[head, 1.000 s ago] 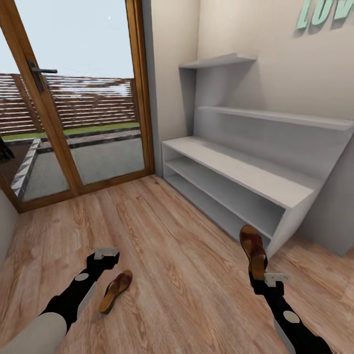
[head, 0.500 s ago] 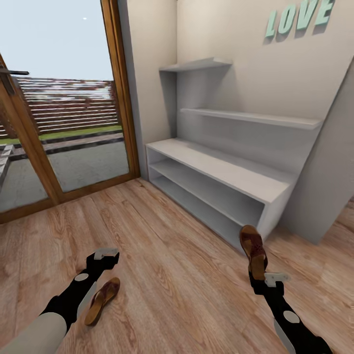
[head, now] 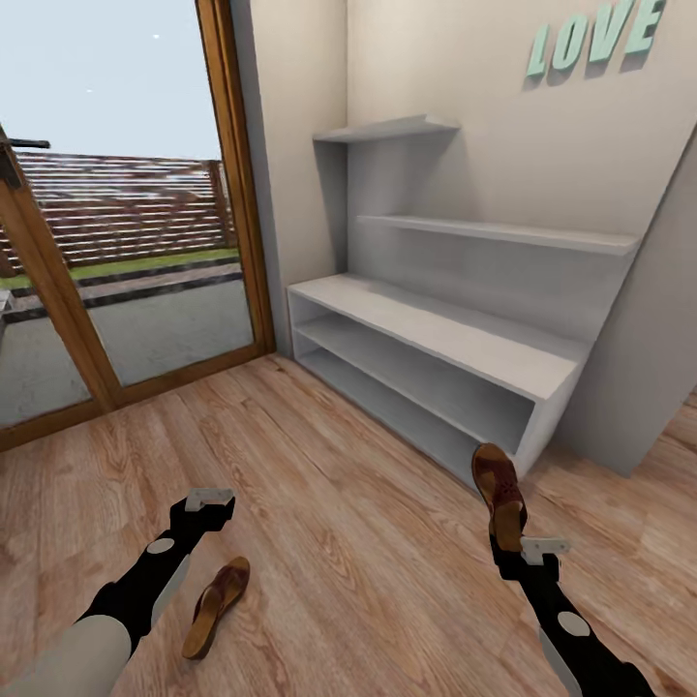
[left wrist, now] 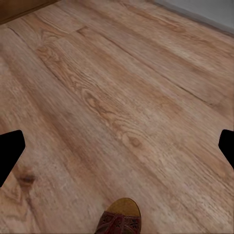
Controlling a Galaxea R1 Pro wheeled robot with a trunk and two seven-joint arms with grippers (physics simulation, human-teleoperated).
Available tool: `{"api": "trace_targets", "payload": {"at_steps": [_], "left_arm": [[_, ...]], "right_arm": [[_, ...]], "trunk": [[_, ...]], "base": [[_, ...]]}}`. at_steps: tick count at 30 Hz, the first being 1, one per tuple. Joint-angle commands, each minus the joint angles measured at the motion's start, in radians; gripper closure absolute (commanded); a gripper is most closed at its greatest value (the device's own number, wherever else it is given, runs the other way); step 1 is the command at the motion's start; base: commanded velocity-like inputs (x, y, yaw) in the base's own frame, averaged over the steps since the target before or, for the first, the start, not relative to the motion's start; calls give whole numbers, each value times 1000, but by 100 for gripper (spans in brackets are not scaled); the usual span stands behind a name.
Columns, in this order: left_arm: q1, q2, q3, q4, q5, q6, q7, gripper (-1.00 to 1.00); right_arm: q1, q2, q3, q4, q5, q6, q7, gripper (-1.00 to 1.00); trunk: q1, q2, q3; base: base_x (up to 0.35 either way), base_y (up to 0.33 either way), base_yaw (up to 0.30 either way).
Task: Pick up the two gym shoes and the two sandals from the corridor floor and place them onto the hallstand (shoe rack) in the corridor, making sure they are on the rack and not on the floor. Arrange them so the two gym shoes are next to each other and the two sandals are next to each other.
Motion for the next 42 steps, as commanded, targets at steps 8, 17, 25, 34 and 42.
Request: {"api": "trace_targets", "payload": {"at_steps": [8, 17, 25, 34, 42], "left_arm": [[-1, 1, -4, 0, 6, -2, -1, -100], [0, 0, -4, -1, 5, -2, -1, -100], [-1, -1, -4, 1, 5, -3, -1, -100], [-1, -1, -4, 1, 5, -3, -1, -100], [0, -1, -4, 1, 5, -3, -1, -100]], "right_arm": [[0, 1, 0, 0, -4, -3, -2, 100], [-1, 3, 0, -10, -4, -3, -5, 100], [-1, 1, -1, -6, -4, -3, -4, 100], [0, 0, -1, -5, -4, -2, -3, 100], [0, 0, -1, -4, -4, -2, -3, 100]], "trunk": [[0, 0, -1], [0, 0, -1], [0, 0, -1], [0, 0, -1], [0, 0, -1]], "base": [[10, 39, 0], [73, 194, 0], [35, 51, 0], [3, 4, -112], [0, 0, -201]]}}
